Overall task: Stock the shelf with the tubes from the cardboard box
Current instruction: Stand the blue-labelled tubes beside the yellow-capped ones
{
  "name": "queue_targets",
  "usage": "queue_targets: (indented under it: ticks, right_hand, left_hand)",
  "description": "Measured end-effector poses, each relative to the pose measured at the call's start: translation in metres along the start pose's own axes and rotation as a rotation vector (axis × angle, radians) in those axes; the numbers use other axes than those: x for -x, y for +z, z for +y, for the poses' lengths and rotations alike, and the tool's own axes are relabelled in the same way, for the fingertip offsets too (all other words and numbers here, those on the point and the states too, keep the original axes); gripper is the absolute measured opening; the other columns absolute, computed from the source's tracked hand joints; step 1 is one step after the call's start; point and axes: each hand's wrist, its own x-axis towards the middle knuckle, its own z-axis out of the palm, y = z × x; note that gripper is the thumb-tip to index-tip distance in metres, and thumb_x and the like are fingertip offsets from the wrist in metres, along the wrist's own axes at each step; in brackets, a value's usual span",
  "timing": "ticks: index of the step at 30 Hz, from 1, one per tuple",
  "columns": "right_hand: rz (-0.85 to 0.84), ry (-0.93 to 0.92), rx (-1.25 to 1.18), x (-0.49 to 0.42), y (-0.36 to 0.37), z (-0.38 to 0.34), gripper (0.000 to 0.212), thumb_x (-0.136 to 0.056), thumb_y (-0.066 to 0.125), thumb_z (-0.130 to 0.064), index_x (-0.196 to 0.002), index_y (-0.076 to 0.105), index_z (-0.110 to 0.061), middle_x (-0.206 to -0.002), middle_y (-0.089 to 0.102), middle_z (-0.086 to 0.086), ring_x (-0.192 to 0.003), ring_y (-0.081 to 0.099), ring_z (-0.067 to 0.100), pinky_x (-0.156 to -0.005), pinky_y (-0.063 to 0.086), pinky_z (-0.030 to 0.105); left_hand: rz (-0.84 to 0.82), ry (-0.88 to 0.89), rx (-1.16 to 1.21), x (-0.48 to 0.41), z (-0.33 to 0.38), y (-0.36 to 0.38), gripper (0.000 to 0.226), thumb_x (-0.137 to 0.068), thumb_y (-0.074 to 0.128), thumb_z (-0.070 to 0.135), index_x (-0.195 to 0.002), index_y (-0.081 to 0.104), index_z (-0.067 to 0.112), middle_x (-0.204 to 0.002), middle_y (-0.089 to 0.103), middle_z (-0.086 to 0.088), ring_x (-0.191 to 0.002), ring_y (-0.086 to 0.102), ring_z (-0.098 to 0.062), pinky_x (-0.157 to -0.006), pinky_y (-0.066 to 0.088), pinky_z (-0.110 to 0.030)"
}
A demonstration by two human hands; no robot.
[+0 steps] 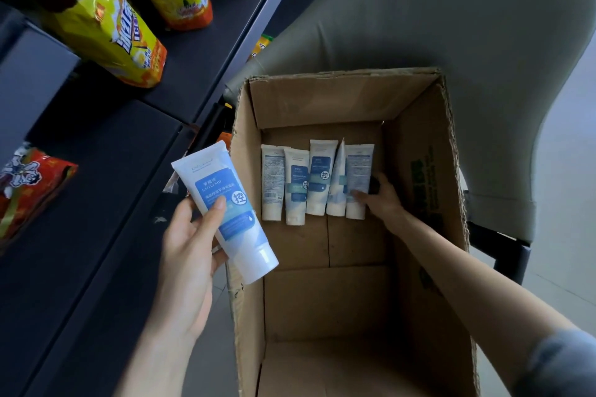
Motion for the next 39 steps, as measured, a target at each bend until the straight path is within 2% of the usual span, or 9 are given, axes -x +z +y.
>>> queue_targets:
  ticks: [7,12,15,20,26,30,32,35,39]
  right_hand:
    - [-0.048,0.07,-0.165,0.0,0.002,0.001,0.053,-0.089,0.062,-0.01,-0.137,0.038,-0.011,-0.134,0.052,0.014,-0.117,0.055,0.029,-0.085,0.048,0.037]
    - [-0.073,0.057,-0.392,0.016,-0.003,-0.002,0.041,-0.093,0.057,-0.017,-0.132,0.044,-0.013,-0.126,0.056,0.011,-0.106,0.059,0.024,-0.087,0.05,0.044]
    - [-0.142,0.009,-0.533,0.036,-0.004,-0.011,0.04,-0.094,0.055,-0.017,-0.132,0.043,-0.011,-0.124,0.058,0.01,-0.106,0.062,0.025,-0.084,0.053,0.044]
    - [-0.332,-0.082,-0.621,0.086,0.004,-0.029,0.041,-0.093,0.055,-0.018,-0.132,0.042,-0.013,-0.123,0.059,0.013,-0.106,0.064,0.025,-0.075,0.059,0.038]
    - [-0.631,-0.202,-0.64,0.167,0.023,-0.051,0.03,-0.098,0.045,-0.023,-0.128,0.042,-0.021,-0.114,0.064,0.008,-0.09,0.069,0.023,-0.071,0.058,0.036]
    - [-0.839,-0.28,-0.619,0.228,0.036,-0.056,0.035,-0.099,0.038,-0.033,-0.133,0.042,-0.028,-0.12,0.057,0.01,-0.102,0.06,0.025,-0.082,0.053,0.041]
    - [-0.932,-0.32,-0.602,0.262,0.042,-0.058,0.039,-0.099,0.036,-0.034,-0.137,0.041,-0.032,-0.12,0.057,0.007,-0.103,0.059,0.025,-0.079,0.055,0.04]
    - [-1.017,-0.4,-0.53,0.316,0.049,-0.065,0.04,-0.096,0.037,-0.033,-0.135,0.043,-0.035,-0.112,0.062,0.001,-0.1,0.061,0.02,-0.077,0.055,0.035]
    - [-1.109,-0.541,-0.41,0.395,0.064,-0.075,0.041,-0.094,0.048,-0.029,-0.134,0.043,-0.036,-0.113,0.063,-0.002,-0.1,0.064,0.014,-0.081,0.054,0.034]
  left_hand:
    - [0.006,0.002,-0.008,0.006,-0.002,0.0,0.04,-0.085,0.054,0.026,-0.122,0.055,0.011,-0.112,0.067,-0.012,-0.11,0.06,-0.035,-0.097,0.043,-0.053]
    - [0.01,0.017,-0.009,0.013,-0.006,-0.003,0.038,-0.087,0.053,0.025,-0.123,0.055,0.012,-0.113,0.067,-0.01,-0.111,0.06,-0.034,-0.097,0.043,-0.051]
    - [0.016,0.031,-0.009,0.02,-0.009,-0.006,0.038,-0.088,0.052,0.025,-0.125,0.054,0.014,-0.113,0.067,-0.008,-0.109,0.061,-0.03,-0.095,0.045,-0.049]
    - [0.027,0.066,0.012,0.038,-0.015,-0.015,0.035,-0.091,0.051,0.023,-0.124,0.054,0.013,-0.111,0.068,-0.006,-0.106,0.063,-0.026,-0.088,0.049,-0.042]
    - [0.078,0.154,0.048,0.085,-0.012,-0.047,0.026,-0.091,0.052,0.021,-0.115,0.058,0.013,-0.102,0.07,-0.004,-0.101,0.064,-0.028,-0.09,0.048,-0.046]
    - [0.13,0.221,0.086,0.137,-0.007,-0.084,0.028,-0.091,0.052,0.021,-0.116,0.057,0.01,-0.109,0.068,-0.011,-0.102,0.063,-0.032,-0.086,0.049,-0.043]
    - [0.159,0.269,0.105,0.167,-0.003,-0.105,0.025,-0.091,0.053,0.02,-0.113,0.057,0.01,-0.106,0.068,-0.01,-0.1,0.062,-0.032,-0.081,0.05,-0.04]
    - [0.207,0.349,0.127,0.216,0.005,-0.136,0.028,-0.089,0.054,0.021,-0.114,0.057,0.008,-0.11,0.067,-0.012,-0.107,0.061,-0.037,-0.084,0.05,-0.043]
    - [0.28,0.471,0.168,0.292,0.02,-0.176,0.024,-0.085,0.057,0.023,-0.108,0.06,0.015,-0.1,0.071,-0.005,-0.098,0.066,-0.03,-0.083,0.05,-0.042]
